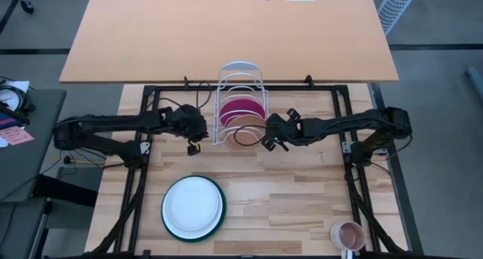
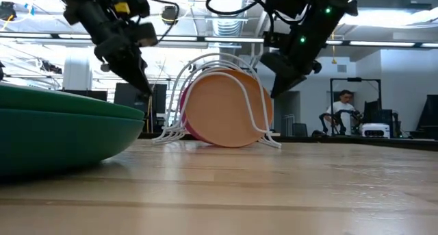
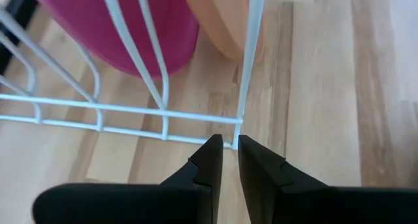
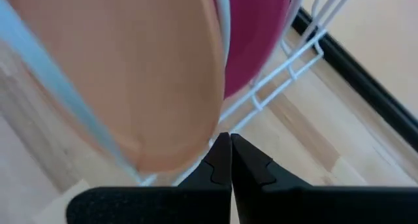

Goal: Sort dishes
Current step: Adjust the dish rack, then put the white plate on the dish rack

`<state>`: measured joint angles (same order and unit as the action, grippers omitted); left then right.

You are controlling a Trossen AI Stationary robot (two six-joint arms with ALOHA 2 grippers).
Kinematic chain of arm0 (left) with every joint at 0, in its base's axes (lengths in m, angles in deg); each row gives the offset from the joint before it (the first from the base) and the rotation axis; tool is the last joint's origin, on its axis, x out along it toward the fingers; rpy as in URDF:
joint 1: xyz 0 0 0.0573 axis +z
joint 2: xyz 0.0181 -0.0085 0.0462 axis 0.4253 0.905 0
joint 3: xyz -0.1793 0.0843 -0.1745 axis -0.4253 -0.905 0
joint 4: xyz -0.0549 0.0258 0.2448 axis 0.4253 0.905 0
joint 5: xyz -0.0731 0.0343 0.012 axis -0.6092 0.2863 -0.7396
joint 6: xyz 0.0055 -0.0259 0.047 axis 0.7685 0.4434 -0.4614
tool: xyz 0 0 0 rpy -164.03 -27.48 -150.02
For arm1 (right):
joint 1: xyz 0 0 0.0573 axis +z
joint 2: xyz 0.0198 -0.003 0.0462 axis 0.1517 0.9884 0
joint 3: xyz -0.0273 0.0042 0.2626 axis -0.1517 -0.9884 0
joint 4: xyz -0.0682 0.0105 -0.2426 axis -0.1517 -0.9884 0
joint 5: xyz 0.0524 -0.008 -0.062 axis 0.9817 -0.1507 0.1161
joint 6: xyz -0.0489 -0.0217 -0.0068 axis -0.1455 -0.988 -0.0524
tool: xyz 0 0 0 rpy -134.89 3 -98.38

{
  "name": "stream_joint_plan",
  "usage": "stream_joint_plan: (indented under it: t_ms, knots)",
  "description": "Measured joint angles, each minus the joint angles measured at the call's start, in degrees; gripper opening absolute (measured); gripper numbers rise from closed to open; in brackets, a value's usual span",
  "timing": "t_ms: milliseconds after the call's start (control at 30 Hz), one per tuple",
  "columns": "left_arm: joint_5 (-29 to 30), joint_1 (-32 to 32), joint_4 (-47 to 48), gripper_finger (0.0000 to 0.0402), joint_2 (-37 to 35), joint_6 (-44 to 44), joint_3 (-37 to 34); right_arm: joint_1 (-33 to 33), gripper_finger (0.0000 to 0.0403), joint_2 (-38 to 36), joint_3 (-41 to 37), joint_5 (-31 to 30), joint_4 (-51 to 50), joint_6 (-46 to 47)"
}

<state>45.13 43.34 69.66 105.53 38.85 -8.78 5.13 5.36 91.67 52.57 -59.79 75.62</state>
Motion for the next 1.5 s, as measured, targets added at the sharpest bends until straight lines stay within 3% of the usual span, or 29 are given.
stream_joint_plan:
  t_ms: [367,767,1133,1267,1400,1500]
  knots:
    - [1.1,0.0,2.7,0.0046,-8.8,1.0,0.0,-0.1,0.0003,0.0,0.0,1.5,7.4,-3.4]
    - [3.5,0.0,4.3,0.0046,-10.7,0.7,0.0,-0.1,0.0003,-0.1,0.0,3.0,9.7,-6.6]
    - [4.5,0.0,5.9,0.0046,-10.7,2.3,0.0,4.3,0.0003,-5.5,9.7,2.9,-18.9,3.3]
    - [-1.3,0.0,11.3,0.0046,-10.7,4.3,0.0,9.1,0.0003,-8.4,12.7,2.9,-20.6,5.3]
    - [-13.1,-0.9,16.9,0.0048,-10.7,7.0,0.0,13.8,0.0004,-9.7,14.9,2.9,-20.1,5.3]
    - [-14.6,-3.4,16.6,0.0053,-10.7,8.2,0.0,16.6,0.0005,-9.7,16.3,2.3,-20.2,5.0]
